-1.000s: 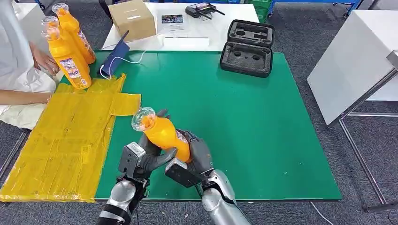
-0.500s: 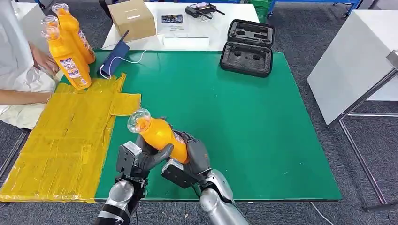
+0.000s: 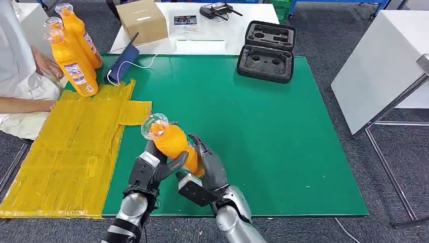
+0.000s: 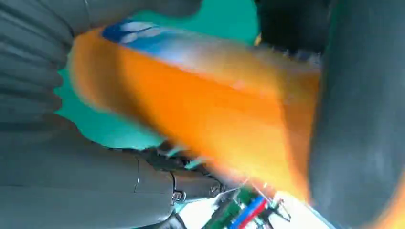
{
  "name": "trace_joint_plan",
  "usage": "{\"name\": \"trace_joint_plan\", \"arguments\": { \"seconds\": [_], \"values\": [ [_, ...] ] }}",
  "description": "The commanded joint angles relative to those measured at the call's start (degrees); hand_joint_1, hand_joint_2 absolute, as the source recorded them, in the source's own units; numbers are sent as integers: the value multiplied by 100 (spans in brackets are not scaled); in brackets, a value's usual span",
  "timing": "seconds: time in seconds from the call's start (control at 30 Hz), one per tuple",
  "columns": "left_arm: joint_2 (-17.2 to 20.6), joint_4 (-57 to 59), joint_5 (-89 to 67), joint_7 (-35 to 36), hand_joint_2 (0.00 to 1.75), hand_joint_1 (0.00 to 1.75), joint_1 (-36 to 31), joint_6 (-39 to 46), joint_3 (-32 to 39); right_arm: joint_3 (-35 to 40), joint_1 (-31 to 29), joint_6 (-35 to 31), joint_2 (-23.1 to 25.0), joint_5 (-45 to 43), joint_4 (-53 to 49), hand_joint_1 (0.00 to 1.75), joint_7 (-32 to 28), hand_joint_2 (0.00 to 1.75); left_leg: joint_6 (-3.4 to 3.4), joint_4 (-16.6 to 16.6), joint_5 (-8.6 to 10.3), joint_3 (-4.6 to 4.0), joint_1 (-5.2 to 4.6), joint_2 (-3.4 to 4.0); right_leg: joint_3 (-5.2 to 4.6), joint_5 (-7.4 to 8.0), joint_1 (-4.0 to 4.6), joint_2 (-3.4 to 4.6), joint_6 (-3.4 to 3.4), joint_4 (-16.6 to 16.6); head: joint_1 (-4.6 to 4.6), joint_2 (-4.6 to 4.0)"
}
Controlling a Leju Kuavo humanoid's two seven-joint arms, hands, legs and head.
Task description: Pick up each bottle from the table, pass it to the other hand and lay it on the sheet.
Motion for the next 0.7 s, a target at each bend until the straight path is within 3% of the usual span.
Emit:
{"name": "trace_joint_plan", "arguments": {
  "seconds": [0.03, 0.1, 0.13, 0.17, 0.2, 0.33, 0.4, 0.7],
  "values": [
    [432, -12, -1982, 117, 175, 175, -576, 2251, 879, -556, 536, 125, -286, -748, -1918, 0, -42, 0, -11, 2, -9, 19, 6, -11, 23, -13, 5, -8, -10, 2, 0, 0],
    [562, 154, -3088, 336, 175, 175, -700, 3172, 1075, -653, 619, 73, -349, -989, -2263, 0, -111, 0, -6, -1, -2, 7, 4, -3, 9, -4, 3, 0, -6, -1, 0, 0],
    [526, 70, -3677, 432, 175, 175, -712, 3203, 1288, -657, 616, 42, -382, -1034, -2335, 0, -128, 0, -10, 0, -11, 25, 4, -2, 27, -12, 3, 1, -10, 0, -2, 0],
    [362, -72, -4784, 389, 175, 175, -735, 3203, 1694, -655, 585, 15, -446, -1130, -2442, 0, -135, 175, -7, 0, -5, 13, 4, -4, 16, -7, 3, -2, -7, 1, -2, 0],
    [450, -298, -6748, 1067, 175, 175, -782, 3203, 1870, -594, 522, -22, -547, -1208, -2506, 0, -124, 175, -6, -1, -2, 8, 3, -1, 8, -4, 2, 1, -5, 0, -2, 0],
    [497, -259, -6803, 1185, 175, 175, -816, 3203, 1771, -587, 507, -29, -559, -1215, -2515, 0, -120, 175, -6, 0, -7, 20, 5, -4, 25, -9, 3, 1, -6, -1, 2, 0],
    [2221, 334, -6803, 3612, 175, 175, -1275, 3203, -529, -484, 441, -158, -624, -1258, -2497, 0, -129, 175, -6, -1, -3, 13, 3, 11, 12, -2, 2, 11, -6, -1, 0, 0],
    [2221, 334, -6803, 3612, 175, 175, -1275, 3203, -529, -484, 441, -158, -624, -1258, -2497, 0, -129, 175, -10, -2, 3, 13, 10, -7, 8, -8, 5, -8, -9, 8, 0, 0]
  ]
}}
